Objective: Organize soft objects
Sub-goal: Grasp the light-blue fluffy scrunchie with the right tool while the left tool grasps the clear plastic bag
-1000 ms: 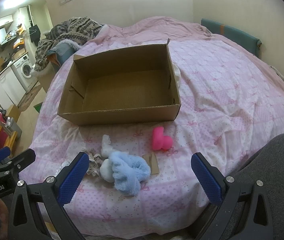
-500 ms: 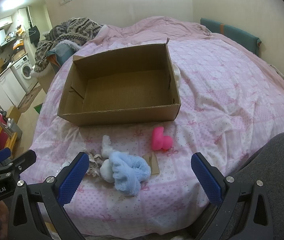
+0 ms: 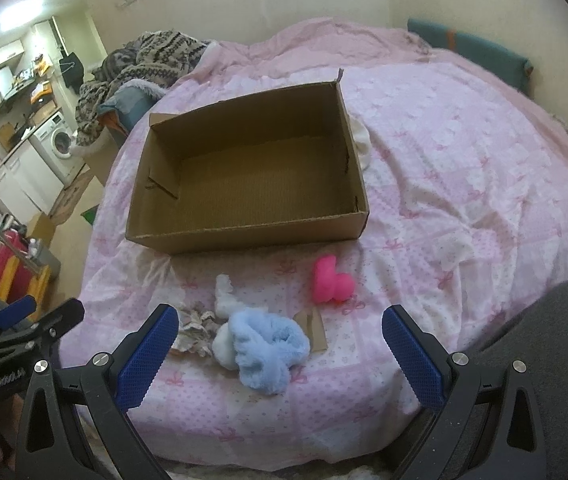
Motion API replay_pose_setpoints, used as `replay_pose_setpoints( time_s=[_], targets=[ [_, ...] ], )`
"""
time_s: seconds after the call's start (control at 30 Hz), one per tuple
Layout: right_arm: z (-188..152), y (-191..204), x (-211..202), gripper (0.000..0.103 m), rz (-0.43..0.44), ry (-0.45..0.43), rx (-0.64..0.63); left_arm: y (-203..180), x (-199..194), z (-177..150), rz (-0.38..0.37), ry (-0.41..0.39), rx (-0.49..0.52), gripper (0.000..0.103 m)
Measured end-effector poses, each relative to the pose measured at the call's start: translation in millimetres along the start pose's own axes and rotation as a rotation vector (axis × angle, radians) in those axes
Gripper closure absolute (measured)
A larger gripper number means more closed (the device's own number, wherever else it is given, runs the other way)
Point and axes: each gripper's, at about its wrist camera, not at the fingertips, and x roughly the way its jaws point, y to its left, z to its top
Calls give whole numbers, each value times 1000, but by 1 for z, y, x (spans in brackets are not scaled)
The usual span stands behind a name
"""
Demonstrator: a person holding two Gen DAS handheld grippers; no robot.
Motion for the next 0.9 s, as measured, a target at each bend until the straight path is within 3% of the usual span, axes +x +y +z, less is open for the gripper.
replay_pose_setpoints(
  time_s=[0.17,0.3,0.47,0.7,0.9],
  targets=[
    [28,-22,4,0,106,94,97,9,17,32,30,68,-17,0],
    [38,-41,27,0,174,236,218,21,36,44,55,126,-49,0],
    [16,-40,74,0,224,447,321,27,56,38,50,158,-71,0],
    [-18,-14,124,2,195,559,340,30,74,21,55,192,-69,0],
    [-26,-13,149,39,155,578,408,32,79,18,48,201,-82,0]
  ],
)
